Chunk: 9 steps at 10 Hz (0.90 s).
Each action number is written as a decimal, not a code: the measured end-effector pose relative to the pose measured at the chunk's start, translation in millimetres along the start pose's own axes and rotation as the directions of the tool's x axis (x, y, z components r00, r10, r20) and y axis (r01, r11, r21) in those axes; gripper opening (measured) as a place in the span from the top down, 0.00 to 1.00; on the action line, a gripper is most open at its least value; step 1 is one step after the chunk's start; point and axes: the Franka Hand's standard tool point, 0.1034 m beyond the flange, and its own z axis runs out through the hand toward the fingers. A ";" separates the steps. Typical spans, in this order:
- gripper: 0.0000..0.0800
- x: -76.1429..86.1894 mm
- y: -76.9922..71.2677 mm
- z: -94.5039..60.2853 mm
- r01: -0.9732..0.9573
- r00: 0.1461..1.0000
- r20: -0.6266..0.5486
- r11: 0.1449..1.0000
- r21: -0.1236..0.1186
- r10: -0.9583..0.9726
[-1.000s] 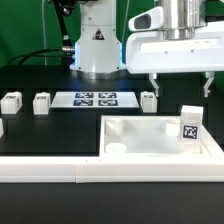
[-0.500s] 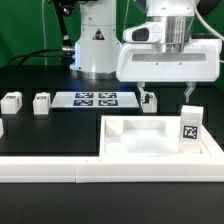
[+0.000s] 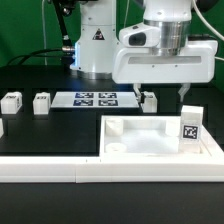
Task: Assemble square table
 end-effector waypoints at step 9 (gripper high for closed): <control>0.19 -35.9 2.4 26.3 -0.149 0.783 0.609 0.989 -0.010 0.124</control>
Offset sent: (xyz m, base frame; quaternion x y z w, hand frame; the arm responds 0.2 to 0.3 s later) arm 0.0000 0.0000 0.0000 0.0000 -0.1938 0.0000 0.9810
